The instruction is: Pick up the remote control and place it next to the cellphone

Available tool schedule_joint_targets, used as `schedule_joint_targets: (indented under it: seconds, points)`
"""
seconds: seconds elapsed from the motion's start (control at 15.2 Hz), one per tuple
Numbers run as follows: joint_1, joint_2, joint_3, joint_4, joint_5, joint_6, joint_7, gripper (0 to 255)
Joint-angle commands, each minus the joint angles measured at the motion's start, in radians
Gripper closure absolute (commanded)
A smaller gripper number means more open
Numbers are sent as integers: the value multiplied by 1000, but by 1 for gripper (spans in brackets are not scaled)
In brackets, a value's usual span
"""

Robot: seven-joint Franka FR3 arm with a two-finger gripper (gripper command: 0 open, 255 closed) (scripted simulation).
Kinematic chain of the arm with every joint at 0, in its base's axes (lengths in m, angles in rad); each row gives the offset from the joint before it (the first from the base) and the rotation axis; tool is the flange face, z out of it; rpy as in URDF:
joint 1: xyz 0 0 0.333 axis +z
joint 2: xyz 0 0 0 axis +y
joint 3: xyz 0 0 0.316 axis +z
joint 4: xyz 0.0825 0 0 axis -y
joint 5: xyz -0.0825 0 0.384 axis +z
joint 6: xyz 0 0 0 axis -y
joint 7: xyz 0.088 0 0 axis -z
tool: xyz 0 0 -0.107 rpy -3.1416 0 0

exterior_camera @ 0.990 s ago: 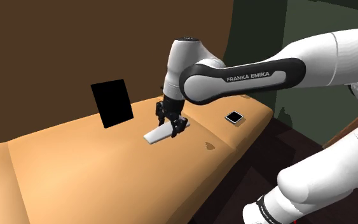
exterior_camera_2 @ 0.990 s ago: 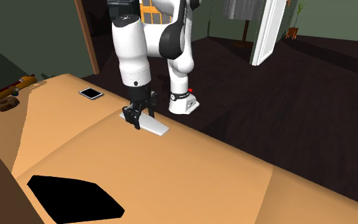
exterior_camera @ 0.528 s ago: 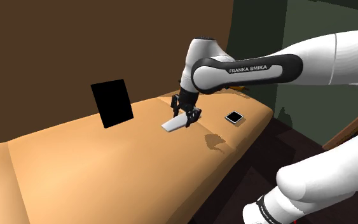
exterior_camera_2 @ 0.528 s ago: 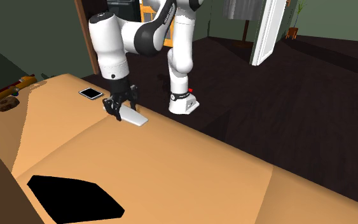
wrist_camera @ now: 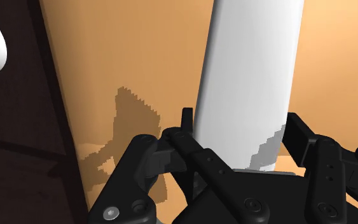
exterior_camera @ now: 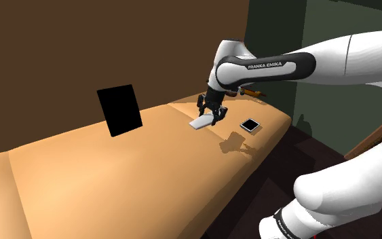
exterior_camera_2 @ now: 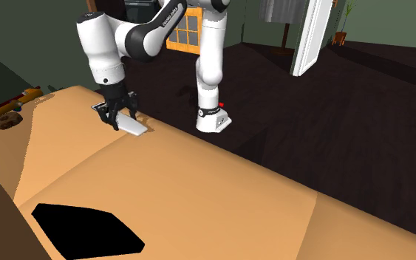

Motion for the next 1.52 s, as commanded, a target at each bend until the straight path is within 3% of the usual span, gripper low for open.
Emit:
schedule_joint_targets:
  seconds: [0.0, 0.92, 1.45]
  points:
    - [-23, 17, -24, 15, -18, -2, -38, 255]
    - [-168, 230, -171, 236, -173, -45, -258, 255]
    - [-163, 277, -176, 176, -205, 53, -234, 255]
